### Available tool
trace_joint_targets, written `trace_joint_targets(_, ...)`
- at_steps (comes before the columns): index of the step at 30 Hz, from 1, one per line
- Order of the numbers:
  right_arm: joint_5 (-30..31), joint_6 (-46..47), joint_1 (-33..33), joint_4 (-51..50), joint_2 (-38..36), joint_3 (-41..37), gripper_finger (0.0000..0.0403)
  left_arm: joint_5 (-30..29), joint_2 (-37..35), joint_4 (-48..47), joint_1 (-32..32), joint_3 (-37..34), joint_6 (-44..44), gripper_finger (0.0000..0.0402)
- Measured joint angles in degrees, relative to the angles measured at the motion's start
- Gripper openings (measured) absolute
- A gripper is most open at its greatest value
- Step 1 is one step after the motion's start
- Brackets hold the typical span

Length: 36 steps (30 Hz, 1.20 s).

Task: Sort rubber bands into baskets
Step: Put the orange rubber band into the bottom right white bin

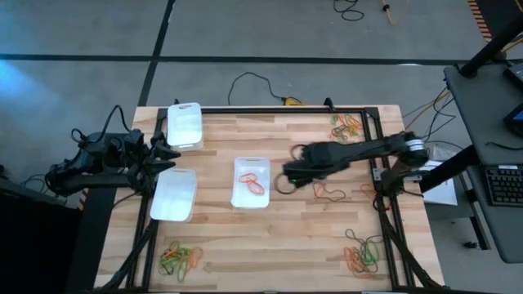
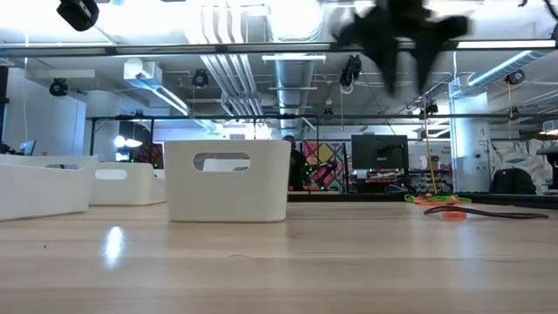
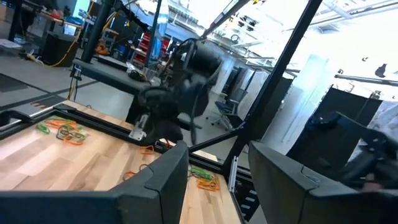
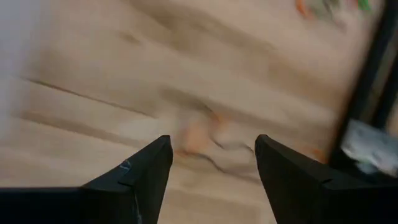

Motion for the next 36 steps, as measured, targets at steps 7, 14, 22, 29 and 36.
trace_joint_targets(7,-17.93,-13.43,-1.68,0.23,-6.14,-22.25,0.0226,-1.25,0.00,-0.02,0.02,0.00,1.37,0.0154)
trace_joint_targets(14,-18.68,-34.97,-6.52,6.49,-6.13,-36.56,0.0242,-1.28,0.00,-0.24,0.02,-0.93,-0.20,0.0154)
trace_joint_targets(22,-18.42,-52.05,-11.02,16.62,-4.84,-47.83,0.0249,-13.50,0.00,0.10,0.02,-5.52,-5.07,0.0154)
trace_joint_targets(29,-15.33,-58.54,-14.28,21.15,-3.11,-52.43,0.0243,-18.31,0.55,9.66,0.01,-9.92,-6.70,0.0154)
trace_joint_targets(36,-18.26,-59.70,-19.74,21.51,1.75,-51.33,0.0197,-22.20,4.36,14.41,0.01,-10.09,-6.08,0.0154)
